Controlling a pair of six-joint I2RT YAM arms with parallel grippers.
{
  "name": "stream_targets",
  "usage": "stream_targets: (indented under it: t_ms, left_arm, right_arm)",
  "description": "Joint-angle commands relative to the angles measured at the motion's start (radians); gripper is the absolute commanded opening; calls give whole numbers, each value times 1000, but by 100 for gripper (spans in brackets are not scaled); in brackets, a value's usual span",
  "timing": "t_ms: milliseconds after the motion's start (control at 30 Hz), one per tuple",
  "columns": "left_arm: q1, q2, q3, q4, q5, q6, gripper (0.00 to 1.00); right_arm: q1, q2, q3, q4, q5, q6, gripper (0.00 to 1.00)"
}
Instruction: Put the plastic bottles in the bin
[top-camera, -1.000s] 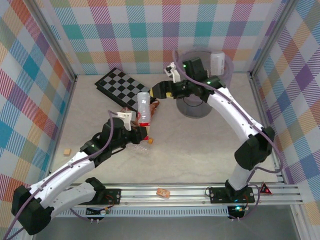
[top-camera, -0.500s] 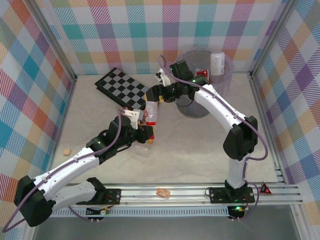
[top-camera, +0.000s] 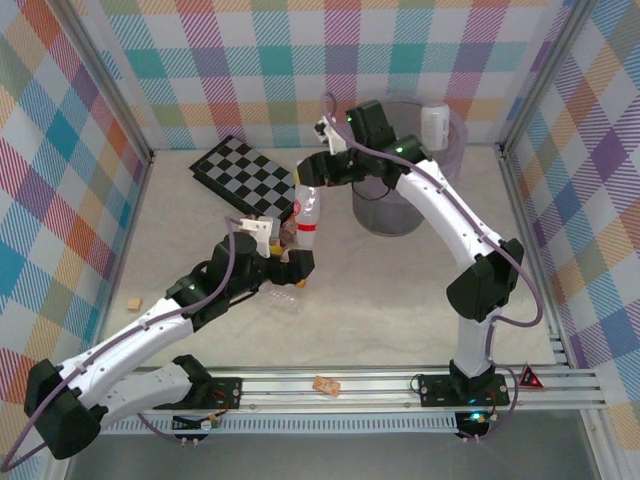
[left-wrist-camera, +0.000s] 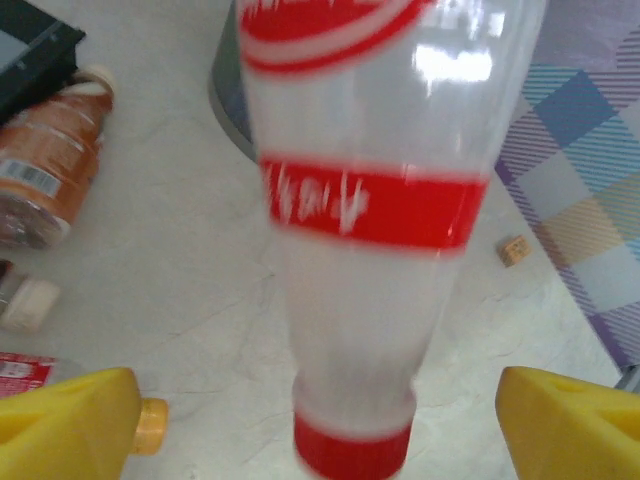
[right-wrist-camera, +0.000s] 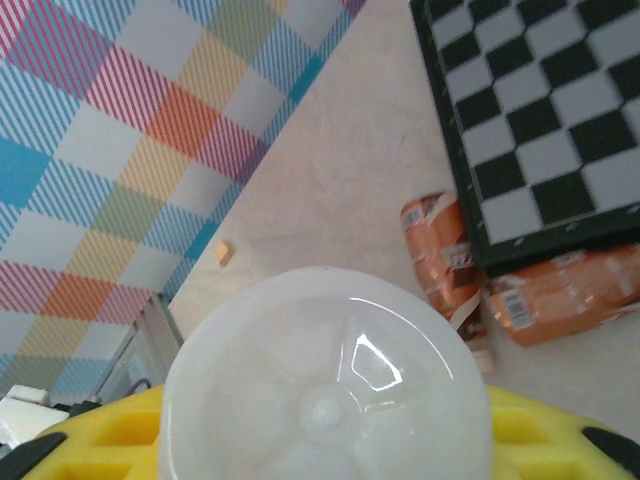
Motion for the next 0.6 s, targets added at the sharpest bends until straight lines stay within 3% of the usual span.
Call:
stream_targets:
  t_ms: [0,400,567]
  left_arm:
    - [-8,-70,-1,-87,-78,-19,98]
    - [-9,-155,-71,-233,-182,-86,99]
    - [-9,-139,-67,-250,-199,-89,99]
  right_arm:
    - [-52,-70,66,17,51,-50,43]
    - [-304,-151,172,230,110,28,42]
    - [-384,-122,255,194,183,-18,43]
